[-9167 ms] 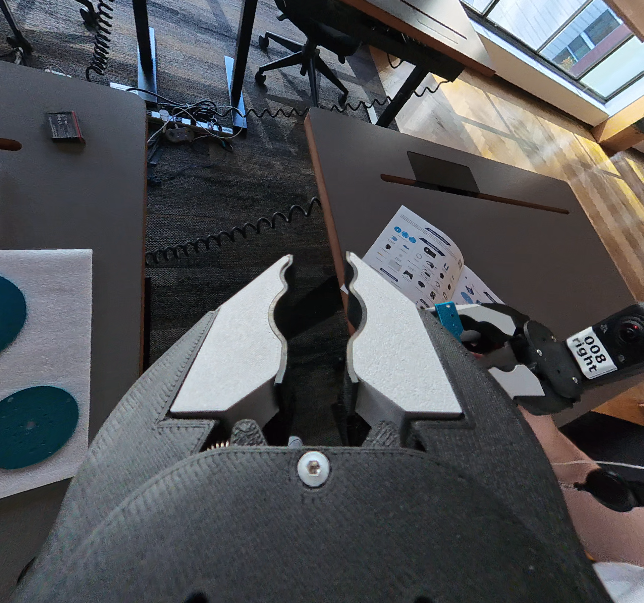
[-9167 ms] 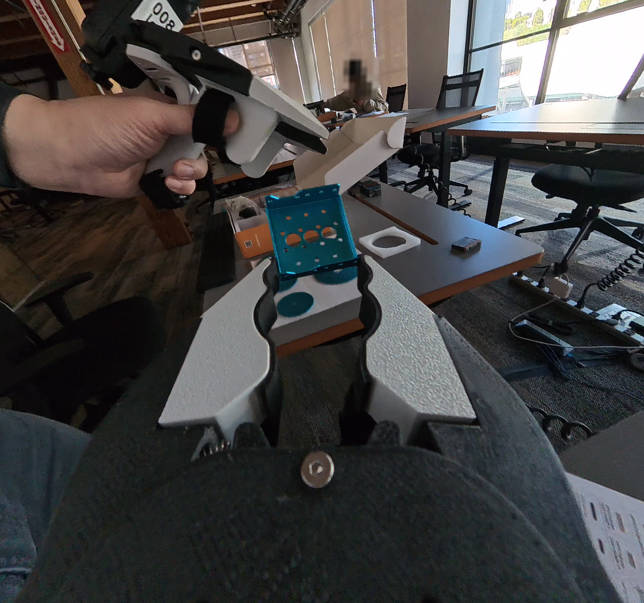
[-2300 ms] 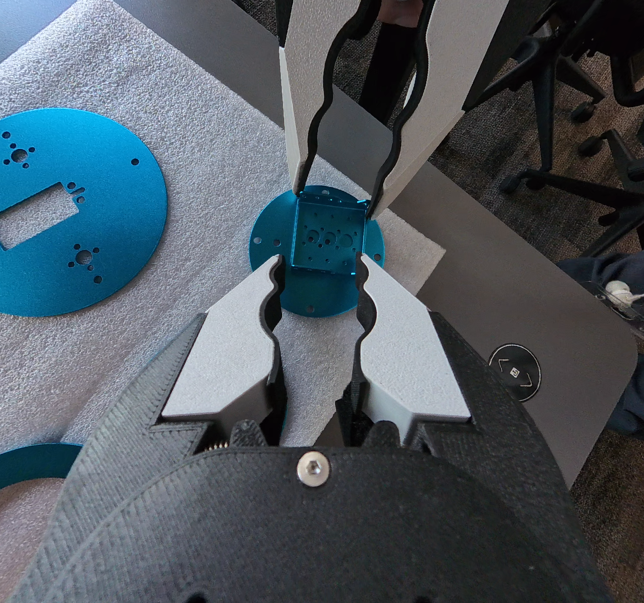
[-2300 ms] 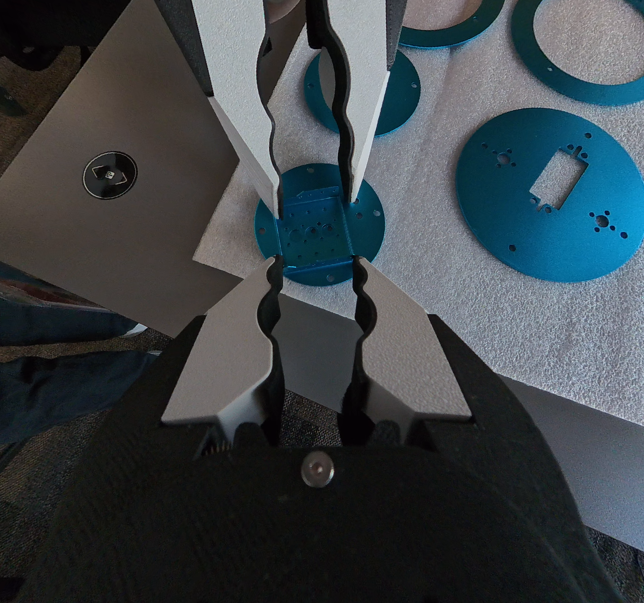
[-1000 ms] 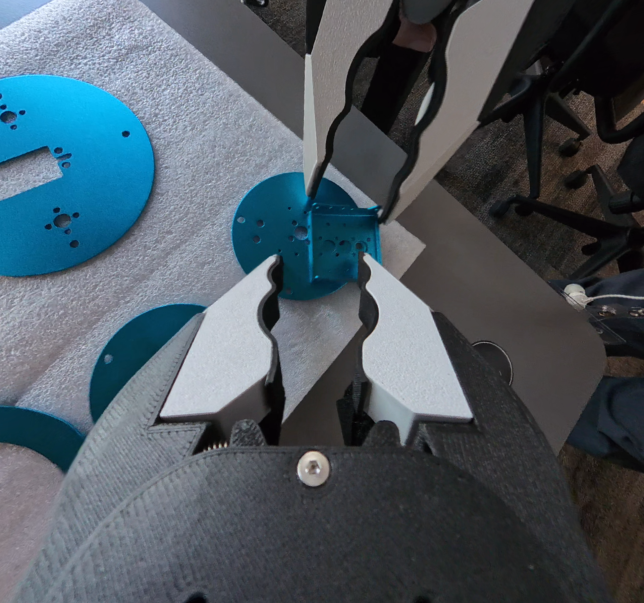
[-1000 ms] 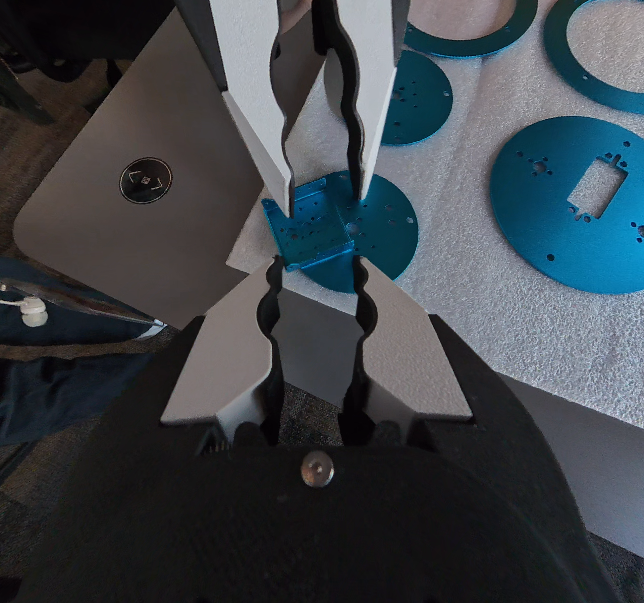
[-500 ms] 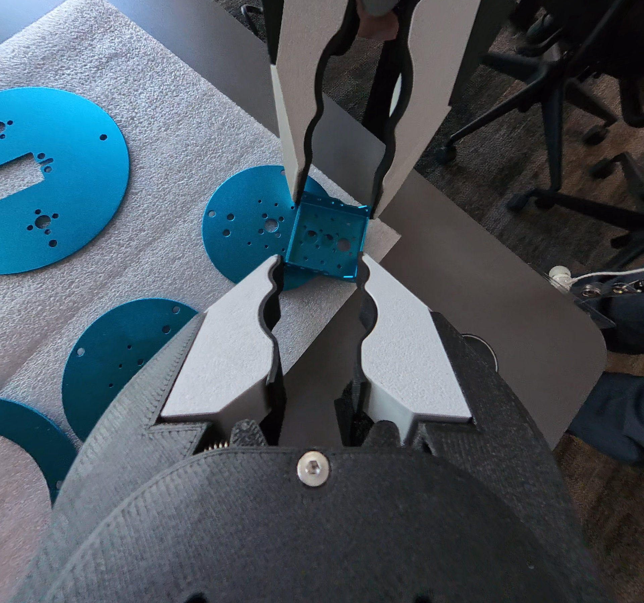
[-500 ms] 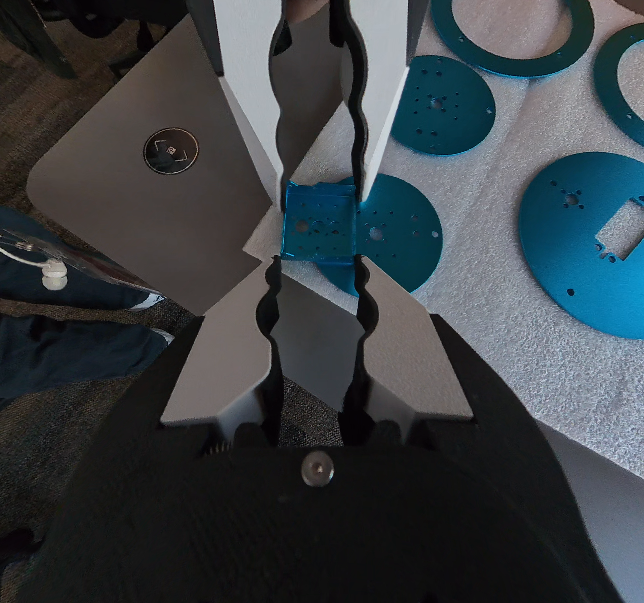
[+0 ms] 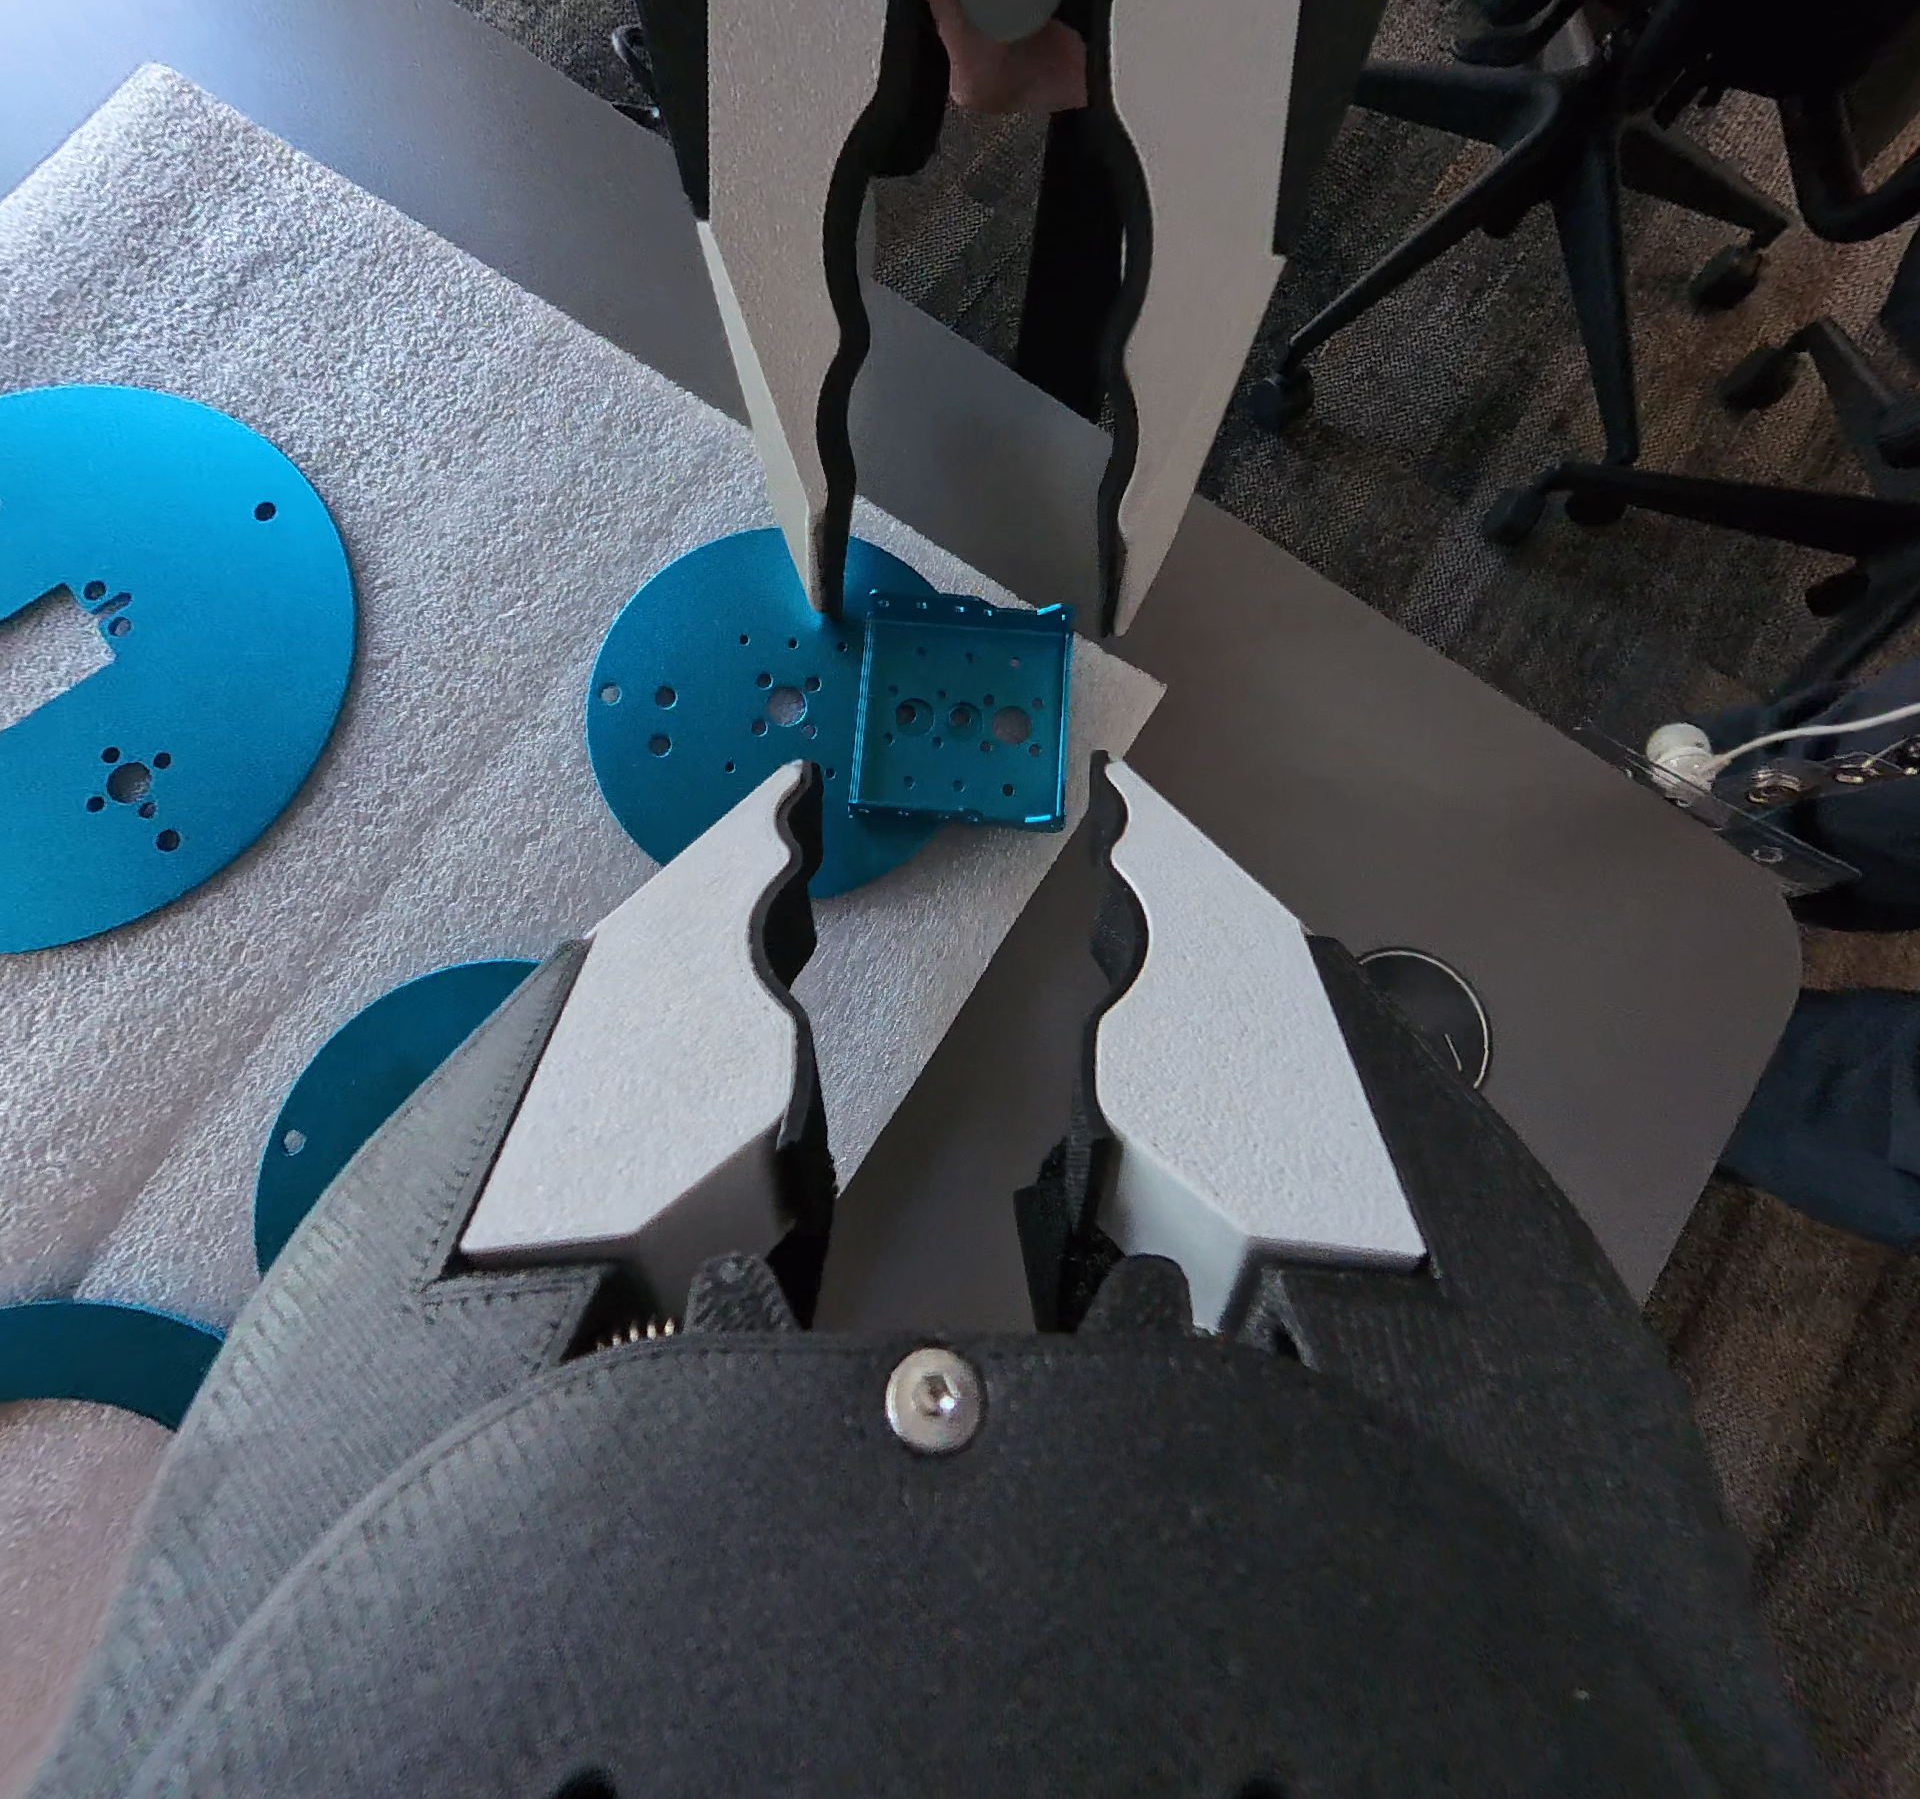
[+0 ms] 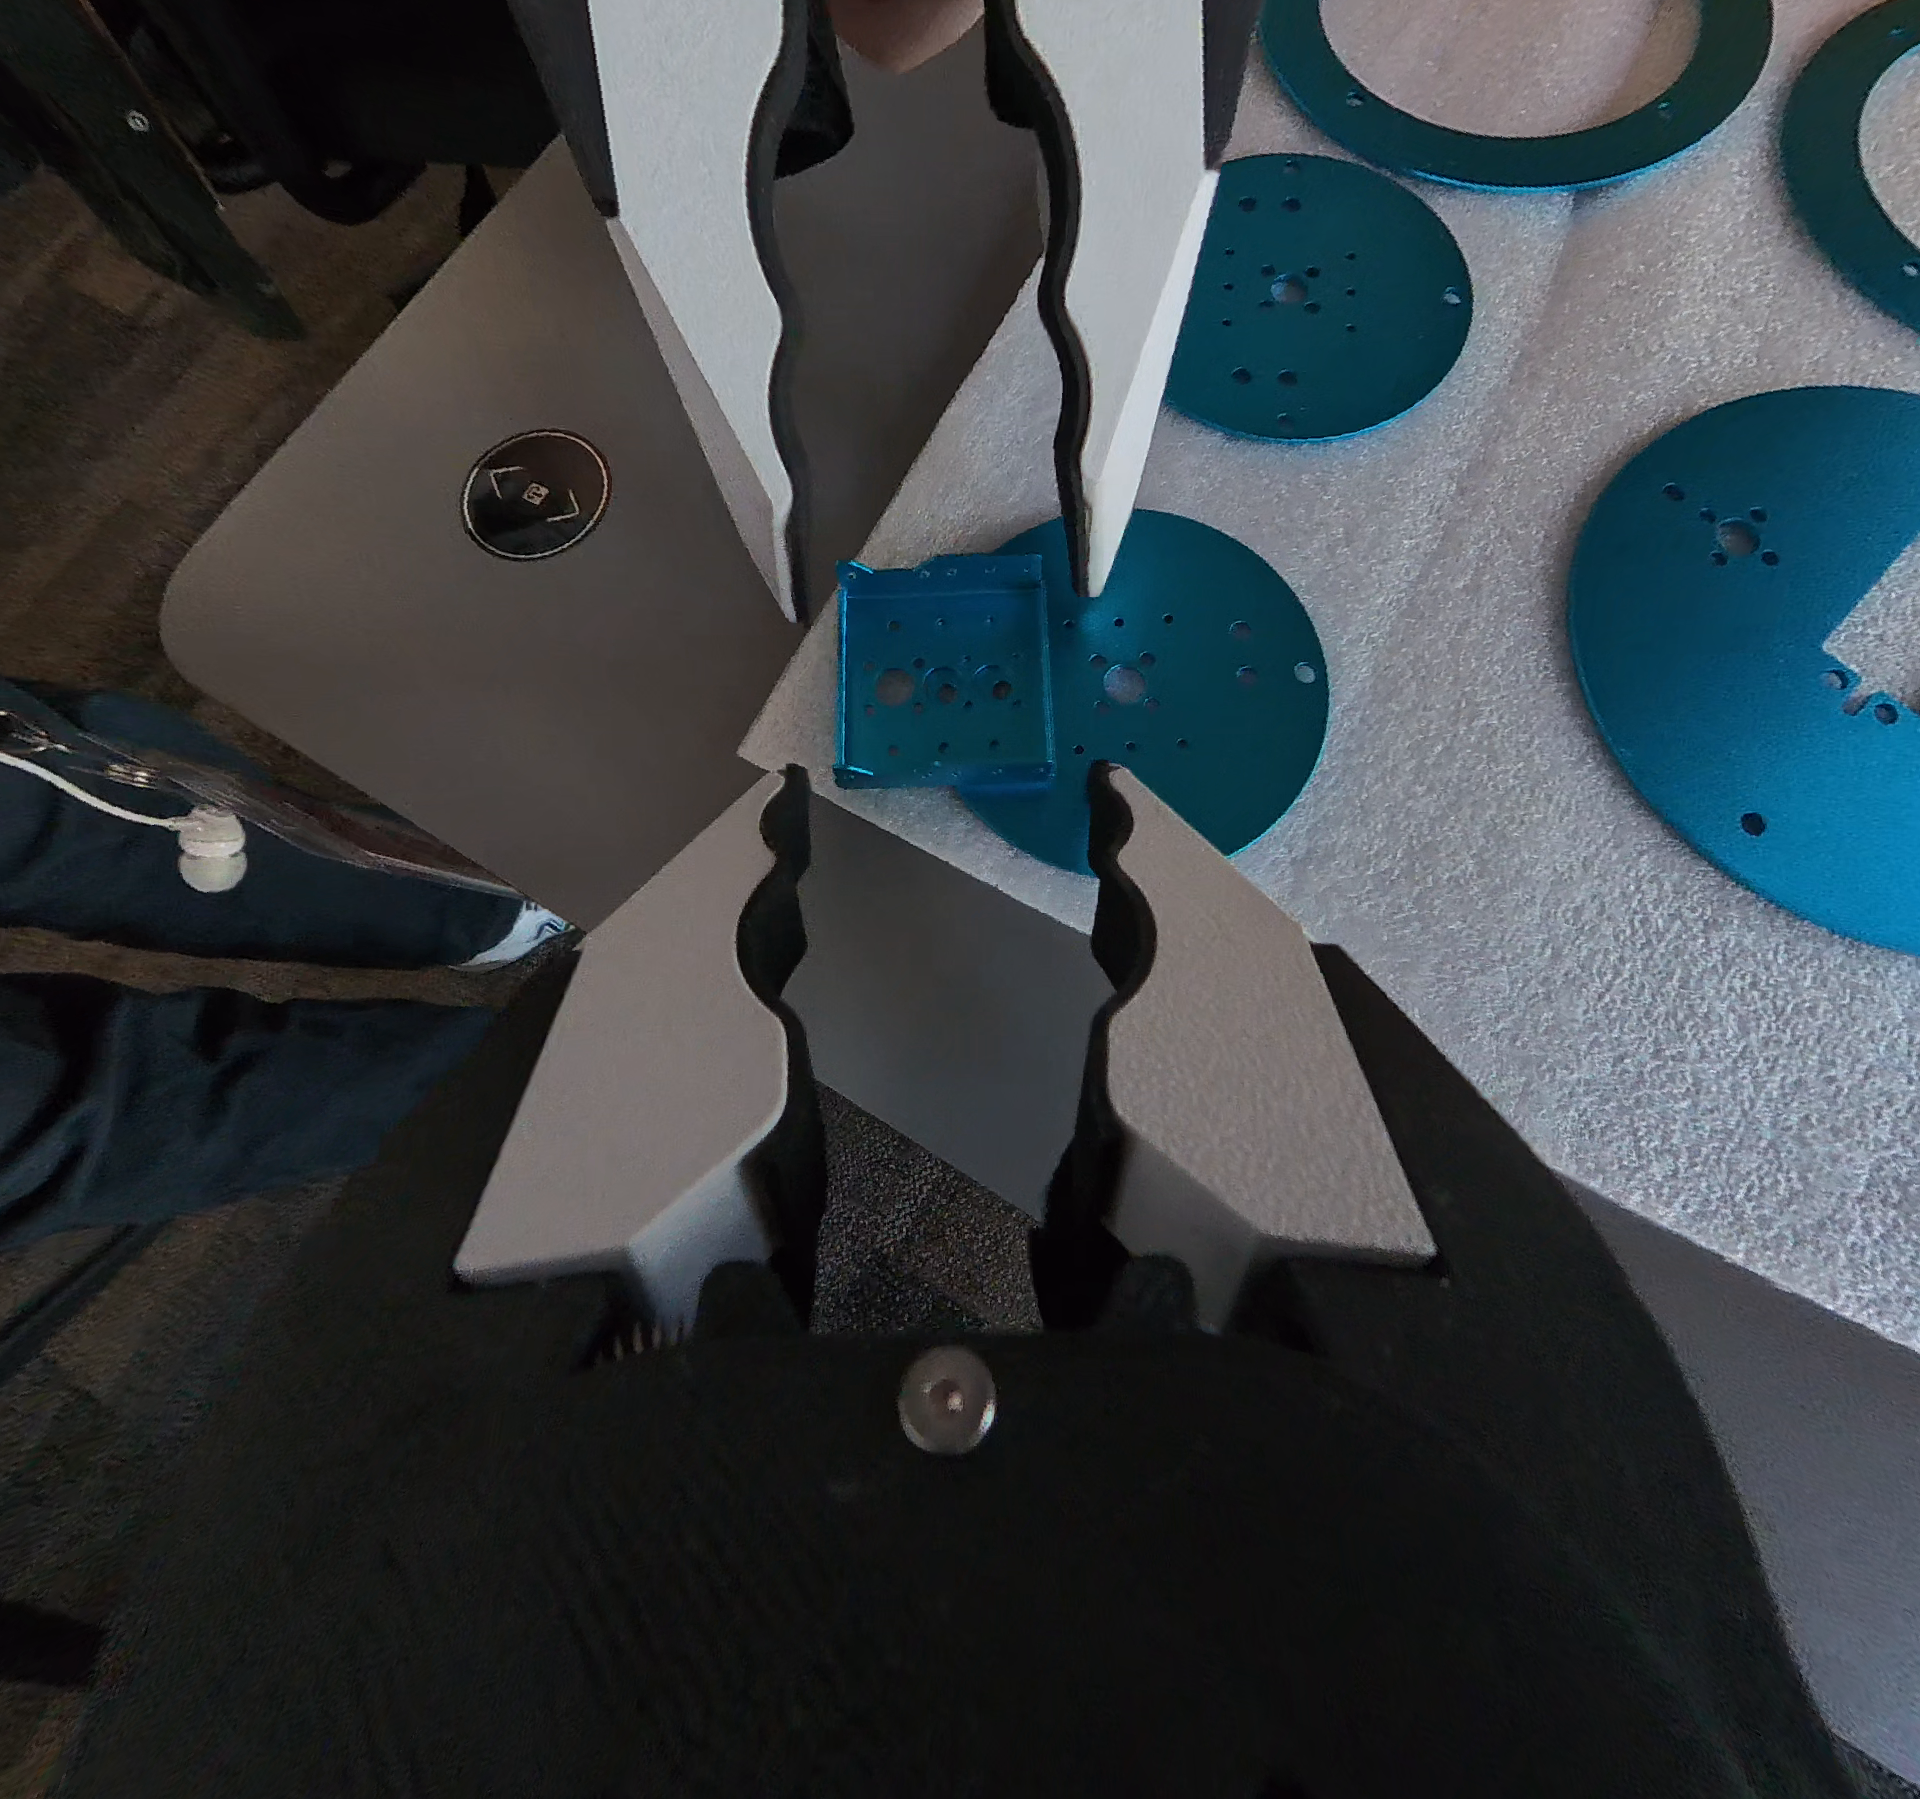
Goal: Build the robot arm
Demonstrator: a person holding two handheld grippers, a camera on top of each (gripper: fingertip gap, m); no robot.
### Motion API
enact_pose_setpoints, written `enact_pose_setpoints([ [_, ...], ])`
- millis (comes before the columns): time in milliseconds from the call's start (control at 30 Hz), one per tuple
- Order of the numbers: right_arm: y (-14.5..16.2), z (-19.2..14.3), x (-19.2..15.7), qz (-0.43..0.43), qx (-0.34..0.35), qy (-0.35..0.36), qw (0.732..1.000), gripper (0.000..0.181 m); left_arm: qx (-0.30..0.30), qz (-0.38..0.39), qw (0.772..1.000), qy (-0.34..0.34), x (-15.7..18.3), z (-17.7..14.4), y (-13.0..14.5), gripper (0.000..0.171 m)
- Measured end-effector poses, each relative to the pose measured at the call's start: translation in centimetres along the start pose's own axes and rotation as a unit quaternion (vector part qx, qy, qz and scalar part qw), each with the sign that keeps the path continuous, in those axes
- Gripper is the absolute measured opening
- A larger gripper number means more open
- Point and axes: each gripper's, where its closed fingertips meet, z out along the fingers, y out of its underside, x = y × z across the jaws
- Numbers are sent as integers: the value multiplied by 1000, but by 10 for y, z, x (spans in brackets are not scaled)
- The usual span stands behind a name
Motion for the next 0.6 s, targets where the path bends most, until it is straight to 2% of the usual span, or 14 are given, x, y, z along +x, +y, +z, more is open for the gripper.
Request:
enact_pose_setpoints([
  [267,-1,0,0,-3,7,21,1000,41,-6,-12,1000,-1,-1,-1,6,42],
  [600,-3,-4,15,-10,1,27,1000,40,9,-35,999,-11,-16,-5,-2,41],
])
